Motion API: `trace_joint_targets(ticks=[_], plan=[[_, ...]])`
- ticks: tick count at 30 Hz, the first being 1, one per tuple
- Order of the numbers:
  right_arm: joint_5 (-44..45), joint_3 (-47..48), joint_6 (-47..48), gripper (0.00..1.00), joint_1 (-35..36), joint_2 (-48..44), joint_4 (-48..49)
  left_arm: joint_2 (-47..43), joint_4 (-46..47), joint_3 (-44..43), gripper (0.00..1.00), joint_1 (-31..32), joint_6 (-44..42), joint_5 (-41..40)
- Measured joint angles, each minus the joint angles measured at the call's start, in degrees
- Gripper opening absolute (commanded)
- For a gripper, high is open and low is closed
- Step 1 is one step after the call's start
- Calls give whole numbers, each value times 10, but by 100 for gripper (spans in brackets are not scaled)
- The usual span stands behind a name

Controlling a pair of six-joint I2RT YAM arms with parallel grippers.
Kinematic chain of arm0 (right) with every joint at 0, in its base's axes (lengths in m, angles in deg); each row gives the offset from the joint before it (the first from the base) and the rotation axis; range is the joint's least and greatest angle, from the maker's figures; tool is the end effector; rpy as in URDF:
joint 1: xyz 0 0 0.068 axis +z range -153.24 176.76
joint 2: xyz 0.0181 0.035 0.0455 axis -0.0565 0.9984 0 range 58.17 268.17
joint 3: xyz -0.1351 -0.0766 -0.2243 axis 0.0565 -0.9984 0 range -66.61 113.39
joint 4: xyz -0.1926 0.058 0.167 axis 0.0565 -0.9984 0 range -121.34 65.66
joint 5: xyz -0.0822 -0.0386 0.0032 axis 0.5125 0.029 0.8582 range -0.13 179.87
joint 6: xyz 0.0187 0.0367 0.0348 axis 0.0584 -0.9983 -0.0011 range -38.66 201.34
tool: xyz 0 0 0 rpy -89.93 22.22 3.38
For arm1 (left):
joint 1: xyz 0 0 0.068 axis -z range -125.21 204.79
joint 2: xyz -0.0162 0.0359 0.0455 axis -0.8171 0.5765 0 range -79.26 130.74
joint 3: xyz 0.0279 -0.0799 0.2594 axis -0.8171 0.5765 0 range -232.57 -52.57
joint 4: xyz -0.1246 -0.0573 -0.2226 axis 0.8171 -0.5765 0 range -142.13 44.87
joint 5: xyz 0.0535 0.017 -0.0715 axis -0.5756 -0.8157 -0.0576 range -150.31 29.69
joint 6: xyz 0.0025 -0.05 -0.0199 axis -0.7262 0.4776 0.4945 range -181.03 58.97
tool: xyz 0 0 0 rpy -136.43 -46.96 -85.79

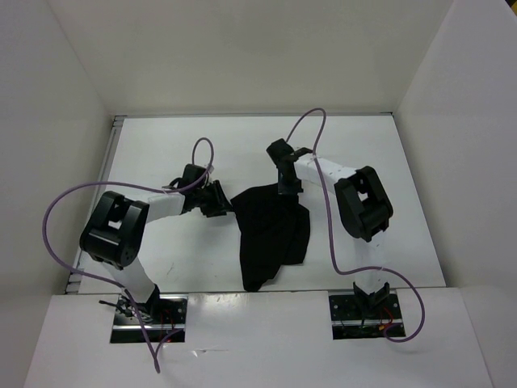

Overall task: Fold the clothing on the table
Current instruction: Flatten the skirt out

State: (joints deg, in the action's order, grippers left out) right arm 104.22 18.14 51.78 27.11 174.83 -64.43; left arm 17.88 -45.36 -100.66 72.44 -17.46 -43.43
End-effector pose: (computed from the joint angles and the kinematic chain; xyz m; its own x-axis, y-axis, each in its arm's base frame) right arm 0.3597 0.2004 0.1677 -0.9228 0.0134 -0.3851 0.0365 0.9980 -0.0526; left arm 0.3106 -0.1097 0.1480 -0.8476 -0.4225 -0.3210 -0.1568 0.7774 -0.6091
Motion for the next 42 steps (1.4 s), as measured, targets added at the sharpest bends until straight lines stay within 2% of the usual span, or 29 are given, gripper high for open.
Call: trace_joint_targets(ticks=[9, 11, 12, 13, 14, 15, 21, 27, 32, 39, 42], plan=[[1, -1, 0, 0, -2, 0, 0, 46, 74, -14, 45, 23, 33, 53], [2, -2, 0, 0, -2, 0, 0, 57, 82, -18, 37, 23, 35, 65], [3, -2, 0, 0, -2, 0, 0, 64, 88, -22, 29, 23, 36, 71], [3, -2, 0, 0, -2, 0, 0, 75, 94, -26, 13, 23, 38, 77], [3, -2, 0, 0, -3, 0, 0, 85, 99, -31, 2, 23, 42, 83], [4, -3, -2, 0, -4, 0, 0, 95, 103, -35, 0, 24, 44, 88], [24, -2, -4, 0, -22, -3, -7, 91, 59, -61, 0, 21, 30, 83], [34, -2, 1, 0, -81, -31, -14, -7, -67, -141, 0, -6, -30, 9], [16, -2, 9, 0, -105, -83, -15, -62, -82, -173, 0, -22, -53, -8], [-17, 72, 39, 0, -108, -119, -31, -45, -115, -183, 0, -38, -72, -12], [-31, 137, 51, 0, -114, -118, -45, -16, -143, -242, 0, -50, -84, -11]])
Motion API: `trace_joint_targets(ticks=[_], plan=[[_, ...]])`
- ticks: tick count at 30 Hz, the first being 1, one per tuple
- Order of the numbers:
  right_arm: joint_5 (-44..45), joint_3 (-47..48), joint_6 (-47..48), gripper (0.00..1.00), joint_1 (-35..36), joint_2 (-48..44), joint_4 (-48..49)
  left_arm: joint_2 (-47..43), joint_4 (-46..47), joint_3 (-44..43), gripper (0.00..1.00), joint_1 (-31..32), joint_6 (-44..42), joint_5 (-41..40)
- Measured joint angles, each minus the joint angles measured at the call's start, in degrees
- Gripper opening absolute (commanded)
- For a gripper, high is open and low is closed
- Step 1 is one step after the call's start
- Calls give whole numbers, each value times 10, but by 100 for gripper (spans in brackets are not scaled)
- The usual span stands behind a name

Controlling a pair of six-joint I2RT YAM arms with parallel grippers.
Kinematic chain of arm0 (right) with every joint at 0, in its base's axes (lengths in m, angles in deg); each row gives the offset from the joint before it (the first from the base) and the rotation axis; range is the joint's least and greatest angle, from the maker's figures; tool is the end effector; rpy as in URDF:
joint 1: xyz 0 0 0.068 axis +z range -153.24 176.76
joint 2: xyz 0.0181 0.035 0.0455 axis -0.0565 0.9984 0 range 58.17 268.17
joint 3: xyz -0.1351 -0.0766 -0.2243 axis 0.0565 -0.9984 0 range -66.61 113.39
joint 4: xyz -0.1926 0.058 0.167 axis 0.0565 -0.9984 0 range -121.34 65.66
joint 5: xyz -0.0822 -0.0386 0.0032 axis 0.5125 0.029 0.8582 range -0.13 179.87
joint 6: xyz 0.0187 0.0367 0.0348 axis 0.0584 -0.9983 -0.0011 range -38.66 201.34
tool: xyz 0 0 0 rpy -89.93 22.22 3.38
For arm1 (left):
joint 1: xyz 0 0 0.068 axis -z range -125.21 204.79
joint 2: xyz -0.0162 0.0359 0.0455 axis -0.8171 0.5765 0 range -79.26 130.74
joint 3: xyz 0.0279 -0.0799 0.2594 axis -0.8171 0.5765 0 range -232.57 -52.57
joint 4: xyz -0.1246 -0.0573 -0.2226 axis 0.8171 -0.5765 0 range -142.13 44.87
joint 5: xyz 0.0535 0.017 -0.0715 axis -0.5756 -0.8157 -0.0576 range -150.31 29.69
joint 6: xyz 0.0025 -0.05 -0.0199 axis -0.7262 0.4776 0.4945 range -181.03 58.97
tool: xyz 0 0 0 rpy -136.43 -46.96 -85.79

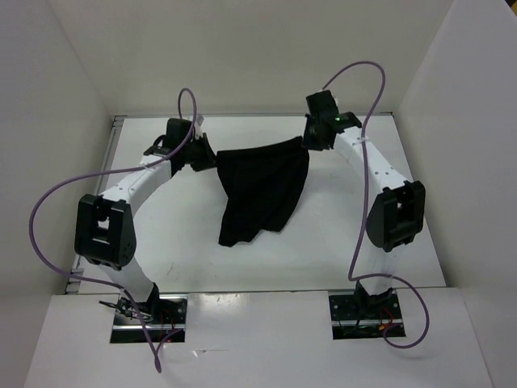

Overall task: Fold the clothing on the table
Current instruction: Flatten the skirt out

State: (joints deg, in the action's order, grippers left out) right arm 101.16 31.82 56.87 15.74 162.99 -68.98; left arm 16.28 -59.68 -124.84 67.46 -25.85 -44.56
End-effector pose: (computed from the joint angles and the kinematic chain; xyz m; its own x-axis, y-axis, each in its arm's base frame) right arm 0.3863 0.1255 0.3164 -0.7530 0.1705 -0.6355 0.1201 0.9852 0.1219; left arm 0.3684 -0.0927 0.2684 -0.7311 -0.4041 -0.5498 -0.0012 0.8065 -0.5912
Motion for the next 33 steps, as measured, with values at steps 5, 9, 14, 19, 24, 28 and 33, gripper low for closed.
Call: trace_joint_targets(ticks=[5, 9, 14, 19, 24, 28, 33], plan=[[-39, 162, 15, 0, -28, 0, -8, 37, -26, -196, 0, -31, -29, 19], [-83, 232, 33, 0, -42, -23, 19, 18, 7, -299, 0, -45, -56, 37], [-129, 200, 58, 0, -44, -58, 35, -10, 10, -288, 0, -47, -89, 61], [-170, 80, 77, 0, -47, -84, 30, -32, -8, -163, 0, -54, -112, 113], [-159, 30, 75, 0, -47, -117, 21, -97, -49, -112, 0, -55, -131, 140], [-158, 92, 66, 0, -51, -120, 10, -112, -59, -221, 1, -57, -146, 165], [-187, 106, 59, 0, -61, -126, 38, -127, -9, -254, 1, -67, -140, 234]])
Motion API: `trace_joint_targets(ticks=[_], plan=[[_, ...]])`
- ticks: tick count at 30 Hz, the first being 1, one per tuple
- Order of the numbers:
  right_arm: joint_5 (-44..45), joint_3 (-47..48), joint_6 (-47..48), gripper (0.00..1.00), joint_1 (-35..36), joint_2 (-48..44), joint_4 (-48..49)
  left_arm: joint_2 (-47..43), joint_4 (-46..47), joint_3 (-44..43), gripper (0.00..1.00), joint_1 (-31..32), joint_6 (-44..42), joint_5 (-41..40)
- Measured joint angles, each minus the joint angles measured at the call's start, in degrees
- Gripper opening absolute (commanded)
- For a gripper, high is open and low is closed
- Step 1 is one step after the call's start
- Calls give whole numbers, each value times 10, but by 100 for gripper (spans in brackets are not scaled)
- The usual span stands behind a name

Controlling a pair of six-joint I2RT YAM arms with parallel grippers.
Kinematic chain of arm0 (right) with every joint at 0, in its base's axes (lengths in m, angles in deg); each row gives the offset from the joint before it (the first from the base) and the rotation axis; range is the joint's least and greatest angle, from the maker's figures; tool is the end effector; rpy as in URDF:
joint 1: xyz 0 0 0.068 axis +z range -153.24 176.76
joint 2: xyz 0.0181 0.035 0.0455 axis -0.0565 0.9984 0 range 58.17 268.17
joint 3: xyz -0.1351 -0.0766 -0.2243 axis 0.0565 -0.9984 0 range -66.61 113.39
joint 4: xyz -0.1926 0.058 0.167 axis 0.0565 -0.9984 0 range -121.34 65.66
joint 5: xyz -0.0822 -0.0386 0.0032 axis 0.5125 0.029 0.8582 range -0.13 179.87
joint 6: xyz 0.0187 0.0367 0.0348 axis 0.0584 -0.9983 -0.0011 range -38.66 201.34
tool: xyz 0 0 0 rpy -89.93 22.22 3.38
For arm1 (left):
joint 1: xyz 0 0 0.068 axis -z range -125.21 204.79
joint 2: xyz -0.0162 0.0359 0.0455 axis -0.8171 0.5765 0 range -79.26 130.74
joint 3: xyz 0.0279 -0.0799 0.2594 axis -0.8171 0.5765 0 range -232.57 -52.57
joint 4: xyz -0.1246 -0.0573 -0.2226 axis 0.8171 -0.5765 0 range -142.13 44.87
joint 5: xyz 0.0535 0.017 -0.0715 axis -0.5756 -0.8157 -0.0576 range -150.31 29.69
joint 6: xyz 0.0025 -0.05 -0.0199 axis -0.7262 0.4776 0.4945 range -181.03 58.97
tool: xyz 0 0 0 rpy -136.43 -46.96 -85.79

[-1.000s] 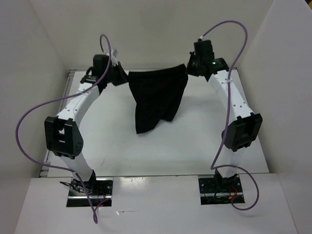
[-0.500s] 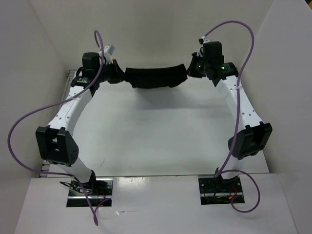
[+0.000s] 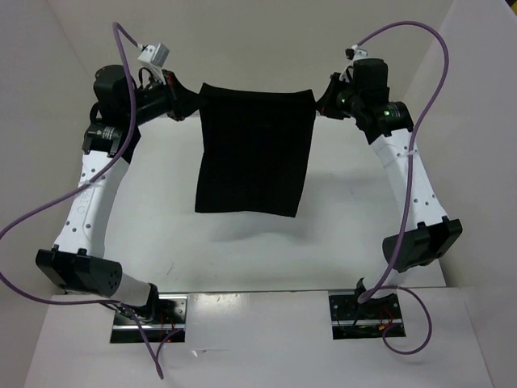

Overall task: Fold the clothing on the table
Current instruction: Flatten the skirt out

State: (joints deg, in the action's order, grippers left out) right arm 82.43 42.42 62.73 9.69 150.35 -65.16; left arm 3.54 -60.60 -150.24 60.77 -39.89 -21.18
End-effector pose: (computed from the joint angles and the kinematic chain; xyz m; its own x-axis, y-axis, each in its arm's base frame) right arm 0.3371 0.0821 0.4613 -0.4828 0.2138 -0.8492 -0.1933 0.9198 0.3414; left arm 0.3058 -0.0546 0.4953 -0.2652 -0.2535 -0.9303 0.6570 0.6587 -0.3668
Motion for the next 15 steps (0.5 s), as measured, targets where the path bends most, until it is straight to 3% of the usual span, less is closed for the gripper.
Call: trace_joint_targets(ticks=[4, 15], plan=[[12, 83, -7, 0, -7, 51, -18, 38, -19, -27, 1, -2, -3, -30], [16, 178, -3, 0, -12, 134, -31, 183, -49, -62, 3, -12, 0, -72]])
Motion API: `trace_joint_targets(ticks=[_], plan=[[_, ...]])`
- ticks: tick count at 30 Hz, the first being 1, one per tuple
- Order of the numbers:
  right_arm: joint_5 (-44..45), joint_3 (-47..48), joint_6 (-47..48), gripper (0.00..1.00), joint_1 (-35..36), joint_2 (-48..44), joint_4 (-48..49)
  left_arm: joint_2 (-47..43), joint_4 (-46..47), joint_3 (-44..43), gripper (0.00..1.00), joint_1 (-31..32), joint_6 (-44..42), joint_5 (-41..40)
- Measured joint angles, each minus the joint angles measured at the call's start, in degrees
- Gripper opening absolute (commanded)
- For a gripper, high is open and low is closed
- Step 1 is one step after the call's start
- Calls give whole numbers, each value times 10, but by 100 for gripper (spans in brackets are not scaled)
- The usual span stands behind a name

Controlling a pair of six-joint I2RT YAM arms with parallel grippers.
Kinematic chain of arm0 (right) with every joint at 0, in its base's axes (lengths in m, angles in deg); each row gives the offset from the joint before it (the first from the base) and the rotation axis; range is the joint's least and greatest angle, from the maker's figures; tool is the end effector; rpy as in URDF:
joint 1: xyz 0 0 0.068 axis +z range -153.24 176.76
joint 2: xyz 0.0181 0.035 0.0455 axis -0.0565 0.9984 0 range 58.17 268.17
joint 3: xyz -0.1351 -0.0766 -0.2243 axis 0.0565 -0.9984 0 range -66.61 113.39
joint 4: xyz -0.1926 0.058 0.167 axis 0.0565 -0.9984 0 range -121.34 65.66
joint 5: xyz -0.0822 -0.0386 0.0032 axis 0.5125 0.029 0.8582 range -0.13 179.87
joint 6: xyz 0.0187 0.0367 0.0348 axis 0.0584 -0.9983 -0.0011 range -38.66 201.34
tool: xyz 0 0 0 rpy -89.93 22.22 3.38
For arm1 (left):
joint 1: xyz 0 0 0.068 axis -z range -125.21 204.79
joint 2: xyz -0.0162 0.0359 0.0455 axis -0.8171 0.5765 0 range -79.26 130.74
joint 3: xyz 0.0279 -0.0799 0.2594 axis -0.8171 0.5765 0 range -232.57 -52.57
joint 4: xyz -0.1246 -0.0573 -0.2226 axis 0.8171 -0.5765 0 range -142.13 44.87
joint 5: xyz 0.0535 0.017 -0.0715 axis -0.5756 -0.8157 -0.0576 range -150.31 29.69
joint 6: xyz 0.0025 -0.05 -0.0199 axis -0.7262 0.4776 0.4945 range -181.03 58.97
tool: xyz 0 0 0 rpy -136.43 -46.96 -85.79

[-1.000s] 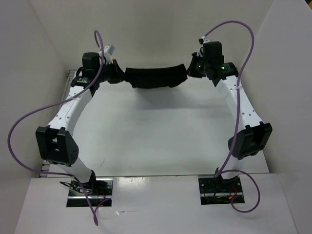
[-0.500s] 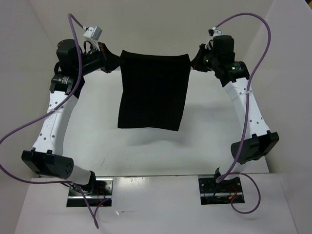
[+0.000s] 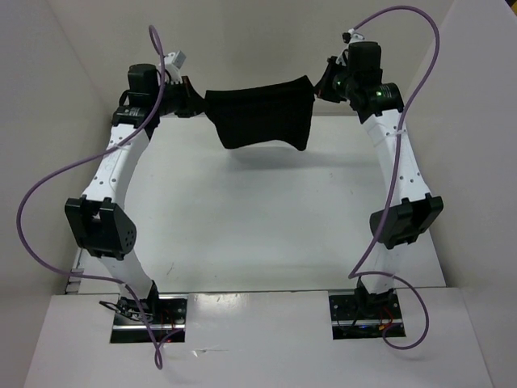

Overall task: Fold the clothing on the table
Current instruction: Flatten the skirt out

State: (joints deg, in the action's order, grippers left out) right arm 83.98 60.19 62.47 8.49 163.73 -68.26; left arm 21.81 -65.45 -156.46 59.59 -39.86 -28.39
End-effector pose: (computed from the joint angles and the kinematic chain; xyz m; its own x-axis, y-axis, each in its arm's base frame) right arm 0.3893 0.0845 0.4703 -0.4526 0.2345 -0.8603 -0.1571 0.9287 0.3358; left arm 0.4087 -0.0532 0.4134 -0.4865 -0.2668 -0.8319 0.4266 0.7585 -0.4927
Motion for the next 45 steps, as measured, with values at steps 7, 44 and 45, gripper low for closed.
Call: trace_joint_targets(ticks=[7, 44, 45], plan=[[-15, -99, 10, 0, 6, -47, 5, -63, 6, 20, 3, -7, -2, 32], [59, -267, -13, 35, -35, 32, 28, -12, 178, 284, 22, 8, 106, 57], [64, -290, -14, 32, -28, 19, 28, -31, 176, 309, 4, 18, 107, 59]])
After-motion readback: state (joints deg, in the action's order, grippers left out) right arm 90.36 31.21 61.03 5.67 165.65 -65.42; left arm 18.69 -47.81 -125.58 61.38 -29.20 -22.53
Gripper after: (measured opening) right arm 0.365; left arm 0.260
